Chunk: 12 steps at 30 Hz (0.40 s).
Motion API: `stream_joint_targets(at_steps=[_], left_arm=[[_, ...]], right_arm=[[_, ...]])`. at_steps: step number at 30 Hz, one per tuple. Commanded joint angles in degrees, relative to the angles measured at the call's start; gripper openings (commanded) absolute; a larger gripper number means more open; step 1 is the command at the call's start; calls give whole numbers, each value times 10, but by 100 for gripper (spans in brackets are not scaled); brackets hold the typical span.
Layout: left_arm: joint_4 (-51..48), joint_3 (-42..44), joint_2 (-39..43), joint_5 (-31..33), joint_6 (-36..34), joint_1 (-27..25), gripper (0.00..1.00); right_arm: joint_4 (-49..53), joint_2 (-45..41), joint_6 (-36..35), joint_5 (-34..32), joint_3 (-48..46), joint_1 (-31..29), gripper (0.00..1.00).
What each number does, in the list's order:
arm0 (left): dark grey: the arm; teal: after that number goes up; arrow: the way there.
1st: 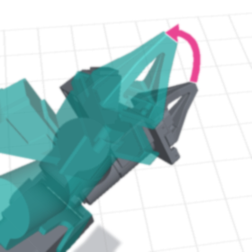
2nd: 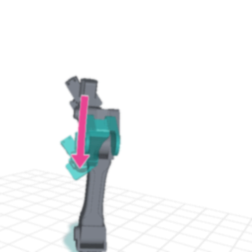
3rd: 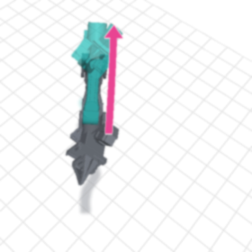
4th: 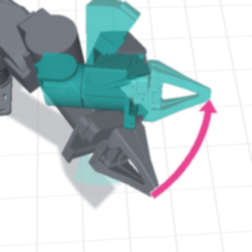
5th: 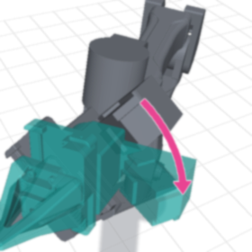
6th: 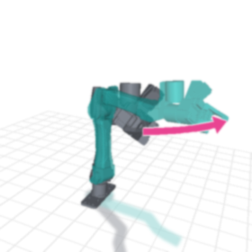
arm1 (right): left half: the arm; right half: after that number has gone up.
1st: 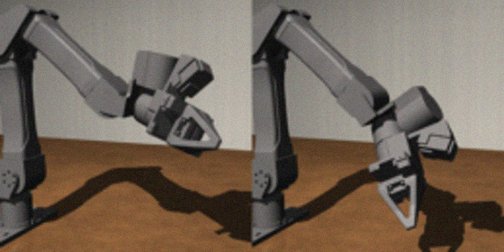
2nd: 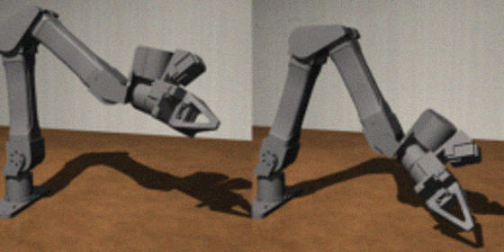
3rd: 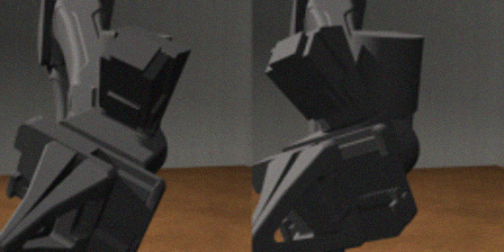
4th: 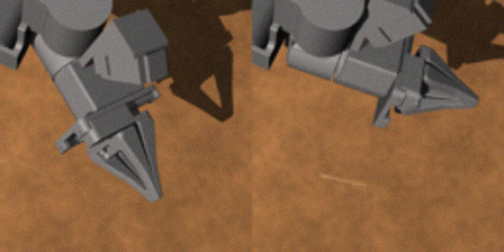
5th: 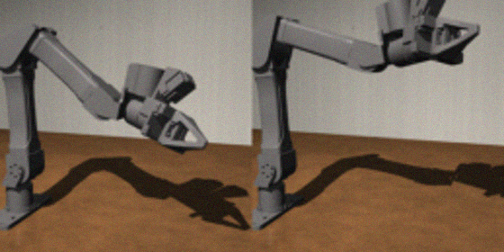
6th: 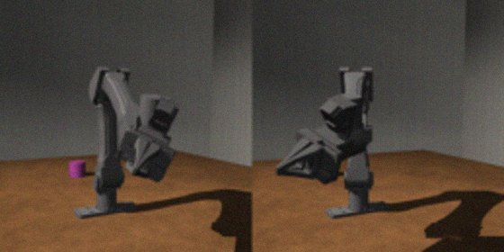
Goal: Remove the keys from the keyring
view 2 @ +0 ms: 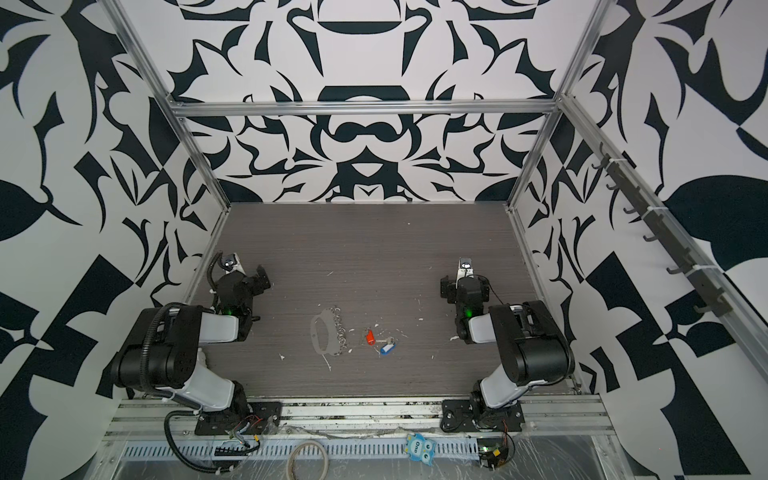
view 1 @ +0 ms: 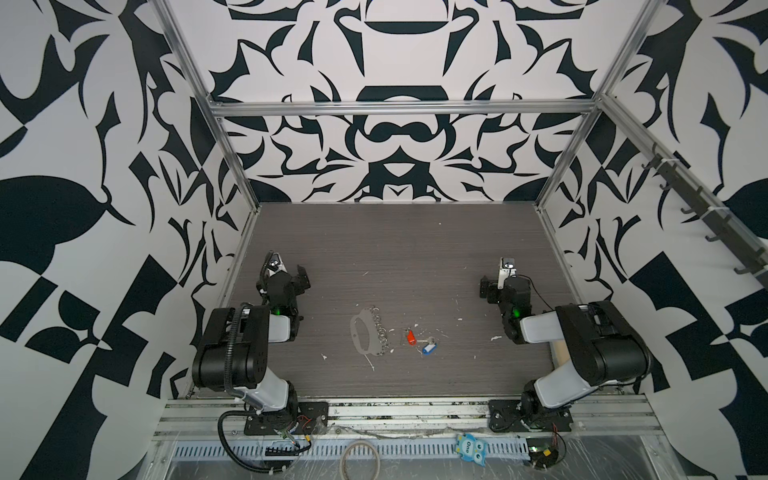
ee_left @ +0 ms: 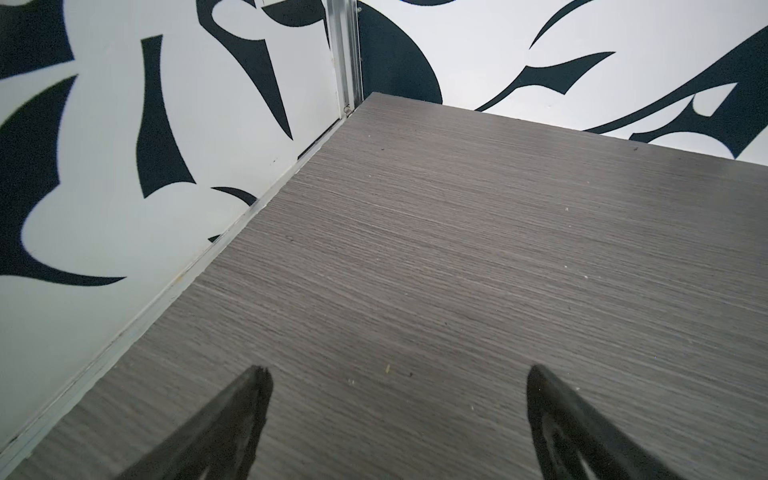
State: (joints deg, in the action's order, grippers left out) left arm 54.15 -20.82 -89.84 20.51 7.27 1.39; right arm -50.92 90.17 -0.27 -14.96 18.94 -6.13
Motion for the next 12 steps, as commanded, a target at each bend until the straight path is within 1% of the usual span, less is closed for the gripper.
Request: stream_joint_targets(at_steps=[1, 12], left_arm=[[17, 3, -2, -2, 2, 2, 99], [17, 3, -3, -2, 3, 2, 99]], right_arm=[[-24, -10, 4, 2, 9, -2, 100], [-21, -8, 8, 11, 14, 1, 99]])
